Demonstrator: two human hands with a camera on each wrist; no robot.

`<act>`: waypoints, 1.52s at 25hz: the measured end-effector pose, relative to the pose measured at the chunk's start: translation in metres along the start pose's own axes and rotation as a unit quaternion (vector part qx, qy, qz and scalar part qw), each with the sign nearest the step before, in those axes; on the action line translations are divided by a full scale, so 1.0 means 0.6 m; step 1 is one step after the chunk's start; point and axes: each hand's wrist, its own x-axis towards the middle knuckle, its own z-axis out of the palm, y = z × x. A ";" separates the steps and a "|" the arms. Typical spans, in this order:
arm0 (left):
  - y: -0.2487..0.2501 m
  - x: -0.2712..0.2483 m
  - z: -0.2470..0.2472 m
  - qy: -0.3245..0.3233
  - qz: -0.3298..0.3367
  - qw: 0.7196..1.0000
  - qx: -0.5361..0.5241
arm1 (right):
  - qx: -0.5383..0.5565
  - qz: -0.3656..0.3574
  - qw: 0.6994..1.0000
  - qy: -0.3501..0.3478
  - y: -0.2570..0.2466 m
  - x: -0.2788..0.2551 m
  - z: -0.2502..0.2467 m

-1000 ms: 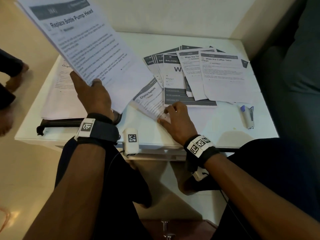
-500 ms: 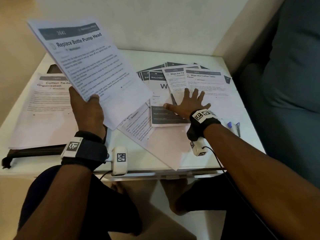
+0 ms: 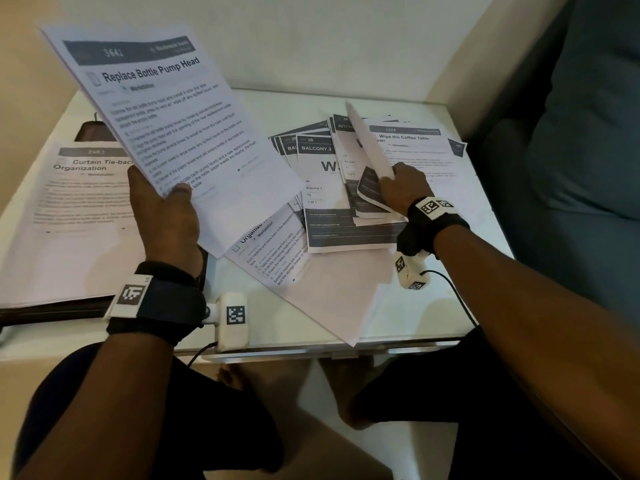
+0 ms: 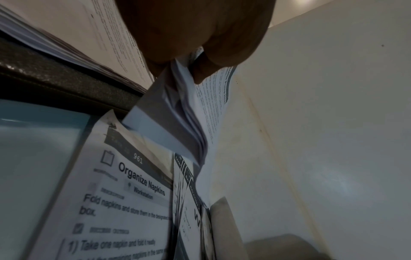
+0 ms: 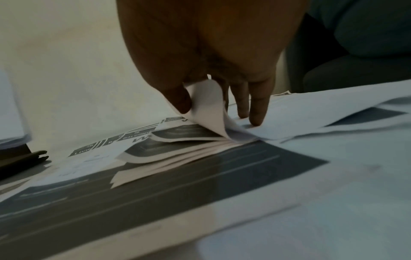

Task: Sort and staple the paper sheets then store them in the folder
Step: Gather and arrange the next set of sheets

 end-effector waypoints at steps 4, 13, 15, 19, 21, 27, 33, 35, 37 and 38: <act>0.007 -0.003 0.002 0.003 -0.003 1.000 -0.003 | -0.026 -0.119 0.991 0.047 0.000 -0.020 -0.012; 0.004 -0.003 0.002 0.001 -0.008 1.000 -0.008 | -0.155 -0.086 0.978 -0.113 -0.009 -0.009 0.030; 0.004 -0.002 0.002 0.002 -0.012 1.000 -0.007 | -0.143 -0.093 0.980 -0.099 -0.014 -0.001 0.022; 0.004 -0.006 0.003 0.000 -0.010 1.000 0.002 | -0.144 -0.104 0.981 -0.083 -0.017 -0.003 0.012; 0.006 -0.006 0.003 0.002 -0.008 1.000 0.003 | -0.119 -0.110 0.984 -0.077 -0.015 -0.008 0.015; 0.008 -0.010 0.002 -0.002 -0.017 1.000 -0.002 | -0.175 -0.095 0.973 -0.112 -0.020 -0.013 0.030; 0.009 -0.007 0.002 0.005 -0.018 1.000 -0.003 | -0.125 -0.075 0.987 -0.065 -0.031 -0.007 0.015; 0.010 -0.008 0.001 0.005 -0.017 1.000 -0.004 | -0.065 -0.047 0.996 -0.046 -0.029 -0.004 0.002; 0.012 -0.008 0.001 0.004 -0.013 1.000 -0.001 | -0.028 -0.020 0.999 -0.036 -0.027 -0.002 -0.016; 0.013 -0.008 0.001 0.005 -0.013 1.000 -0.001 | -0.031 -0.013 0.999 -0.031 -0.026 -0.001 -0.025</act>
